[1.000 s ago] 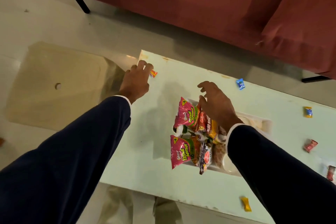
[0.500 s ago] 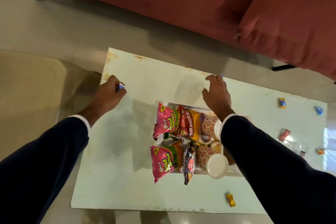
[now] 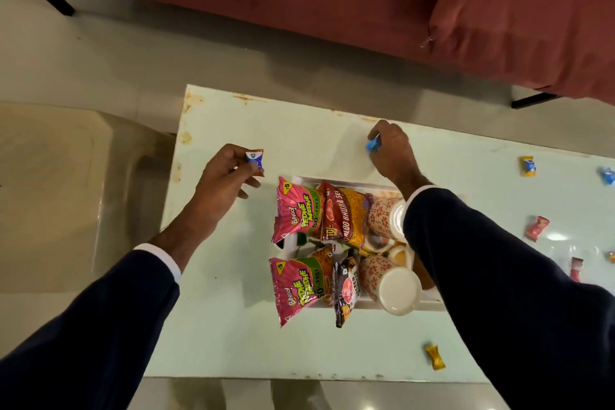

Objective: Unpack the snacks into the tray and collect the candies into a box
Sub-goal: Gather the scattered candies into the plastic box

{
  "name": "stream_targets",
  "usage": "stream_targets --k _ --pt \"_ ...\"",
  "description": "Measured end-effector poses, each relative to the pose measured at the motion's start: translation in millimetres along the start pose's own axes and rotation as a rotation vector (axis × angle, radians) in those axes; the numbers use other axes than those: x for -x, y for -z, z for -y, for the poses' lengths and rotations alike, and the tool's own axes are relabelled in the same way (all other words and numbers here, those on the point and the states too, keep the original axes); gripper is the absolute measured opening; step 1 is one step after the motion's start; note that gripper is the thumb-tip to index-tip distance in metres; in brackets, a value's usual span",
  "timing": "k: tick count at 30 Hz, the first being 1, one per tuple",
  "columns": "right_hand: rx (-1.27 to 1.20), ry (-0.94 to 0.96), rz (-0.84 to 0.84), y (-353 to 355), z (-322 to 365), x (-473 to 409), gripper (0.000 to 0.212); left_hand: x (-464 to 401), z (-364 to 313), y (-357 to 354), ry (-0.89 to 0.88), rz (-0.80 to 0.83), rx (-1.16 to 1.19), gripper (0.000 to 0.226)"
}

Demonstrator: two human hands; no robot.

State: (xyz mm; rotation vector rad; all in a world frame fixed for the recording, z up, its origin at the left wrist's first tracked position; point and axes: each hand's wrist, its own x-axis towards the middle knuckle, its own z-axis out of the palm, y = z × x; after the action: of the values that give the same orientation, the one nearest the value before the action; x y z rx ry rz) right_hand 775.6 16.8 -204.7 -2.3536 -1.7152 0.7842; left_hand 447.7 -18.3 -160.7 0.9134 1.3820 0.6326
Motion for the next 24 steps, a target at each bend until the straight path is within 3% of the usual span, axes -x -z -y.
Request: stream_targets --k 2,9,13,18,24 --pt "-0.166 -0.031 0.091 6.9 7.1 11.6 0.030 11.5 -14.1 -3.4 -0.026 -0.010 -0.019 0.016" --pt "-0.590 -0.046 0.074 70.7 35.3 97.0 0.018 80.6 -73.2 -19.3 -0.055 -0.007 -0.029 0.010" --pt "-0.684 -0.056 0.098 120.4 47.4 173.4 0.022 150.2 -97.1 -40.5 -0.012 0.019 -0.043 0.010" --pt "-0.917 -0.073 0.207 167.5 60.7 276.2 0.011 240.2 -122.0 -68.0 -0.011 0.067 0.010 0.008" --pt "-1.036 -0.063 0.210 197.4 63.9 374.7 0.025 324.5 -126.6 -85.0 -0.014 0.113 0.027 0.008"
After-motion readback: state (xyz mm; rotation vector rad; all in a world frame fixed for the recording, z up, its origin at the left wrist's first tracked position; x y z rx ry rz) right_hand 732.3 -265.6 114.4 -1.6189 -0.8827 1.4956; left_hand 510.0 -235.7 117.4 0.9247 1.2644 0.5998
